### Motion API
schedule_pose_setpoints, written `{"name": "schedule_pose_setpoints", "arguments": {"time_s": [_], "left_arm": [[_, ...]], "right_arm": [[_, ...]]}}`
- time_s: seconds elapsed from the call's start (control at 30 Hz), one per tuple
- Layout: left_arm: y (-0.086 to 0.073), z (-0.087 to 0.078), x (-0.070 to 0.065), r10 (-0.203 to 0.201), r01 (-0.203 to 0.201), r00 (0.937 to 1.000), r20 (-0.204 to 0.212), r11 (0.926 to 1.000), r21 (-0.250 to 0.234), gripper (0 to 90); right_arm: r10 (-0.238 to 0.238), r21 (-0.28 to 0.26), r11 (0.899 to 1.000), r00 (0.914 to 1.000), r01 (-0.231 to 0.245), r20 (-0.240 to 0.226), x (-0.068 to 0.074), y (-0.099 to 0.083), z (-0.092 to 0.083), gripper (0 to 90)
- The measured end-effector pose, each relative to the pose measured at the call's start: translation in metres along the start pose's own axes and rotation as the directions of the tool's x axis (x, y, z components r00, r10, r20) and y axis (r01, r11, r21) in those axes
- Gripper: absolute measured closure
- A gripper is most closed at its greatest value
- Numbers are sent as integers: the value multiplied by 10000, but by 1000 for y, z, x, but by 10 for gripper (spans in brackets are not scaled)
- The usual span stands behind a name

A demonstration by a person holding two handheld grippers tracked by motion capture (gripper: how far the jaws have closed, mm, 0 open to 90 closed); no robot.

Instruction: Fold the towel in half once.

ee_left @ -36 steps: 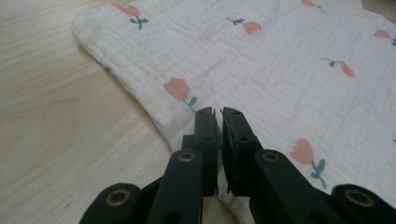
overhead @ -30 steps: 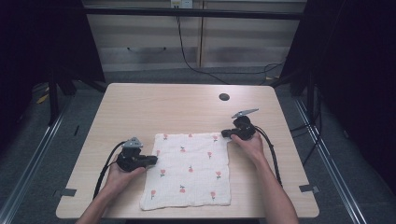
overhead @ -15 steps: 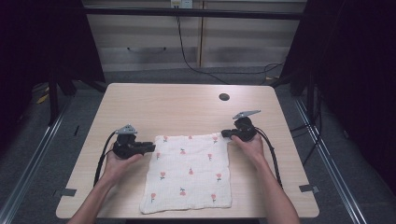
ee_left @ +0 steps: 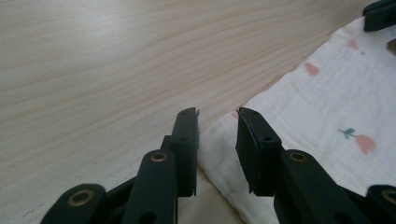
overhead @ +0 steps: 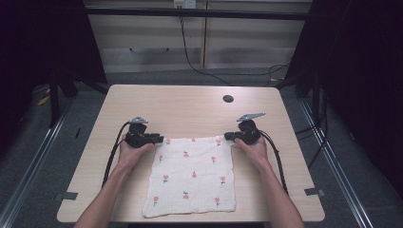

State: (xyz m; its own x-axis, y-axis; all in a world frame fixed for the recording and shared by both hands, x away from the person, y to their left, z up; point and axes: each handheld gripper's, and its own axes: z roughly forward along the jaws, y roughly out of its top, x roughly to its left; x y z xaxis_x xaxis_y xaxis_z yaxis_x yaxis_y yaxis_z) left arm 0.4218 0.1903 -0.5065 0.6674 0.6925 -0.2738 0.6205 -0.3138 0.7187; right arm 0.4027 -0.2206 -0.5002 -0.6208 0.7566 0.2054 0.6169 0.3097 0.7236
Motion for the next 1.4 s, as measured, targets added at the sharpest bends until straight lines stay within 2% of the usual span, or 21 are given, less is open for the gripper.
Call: {"name": "schedule_pose_setpoints", "arguments": {"time_s": [0.1, 0.17, 0.2, 0.3, 0.33, 0.53, 0.63, 0.7, 0.83, 1.1, 1.3, 1.4], "left_arm": [[-1, 1, 1, 48, -48, 9999, -92, 10000, 23, 676], [-1, -1, 2, 213, -210, 9992, -335, 9998, 76, 648], [-1, -1, 2, 171, -168, 9994, -313, 9998, 83, 625], [-2, -2, 1, 339, -336, 9988, -344, 9994, 98, 631], [-2, -2, 0, 529, -522, 9978, -404, 9985, 170, 672], [-7, -1, -1, 522, -522, 9986, -12, 9986, -7, 835], [-7, -1, -3, 508, -508, 9987, -26, 9987, 38, 863], [-7, -1, -2, 285, -285, 9996, 25, 9996, 82, 868], [-7, -4, -4, 350, -352, 9993, 98, 9992, 213, 870], [-2, -16, -6, 226, -222, 9994, 268, 9996, -186, 872], [4, -25, -7, 342, -334, 9991, 244, 9989, -338, 872], [10, -34, -9, 431, -412, 9986, 299, 9974, -596, 872]], "right_arm": [[36, -35, 10000, 10000, -36, -18, 0, 0, 0, 861], [56, -54, 10000, 10000, -56, -36, 0, 0, 0, 861], [59, -60, 10000, 10000, -59, -42, 0, -1, 0, 861], [114, -67, 9999, 9999, -114, -26, -1, -2, 1, 860], [138, -87, 9999, 9999, -138, -11, -1, -2, 1, 860], [141, -126, 9998, 9999, -142, -42, 1, -1, -1, 859], [138, -147, 9998, 9999, -139, -41, 0, -1, -2, 860], [140, -157, 9998, 9999, -140, -50, 0, 0, -3, 860], [121, -146, 9998, 9999, -121, -38, 1, 0, -5, 860], [102, -431, 9990, 9999, -104, -56, 2, 5, -14, 861], [82, -612, 9981, 9999, -87, -78, 2, 8, -20, 861], [48, -700, 9975, 10000, -50, -28, 4, 11, -26, 861]]}}
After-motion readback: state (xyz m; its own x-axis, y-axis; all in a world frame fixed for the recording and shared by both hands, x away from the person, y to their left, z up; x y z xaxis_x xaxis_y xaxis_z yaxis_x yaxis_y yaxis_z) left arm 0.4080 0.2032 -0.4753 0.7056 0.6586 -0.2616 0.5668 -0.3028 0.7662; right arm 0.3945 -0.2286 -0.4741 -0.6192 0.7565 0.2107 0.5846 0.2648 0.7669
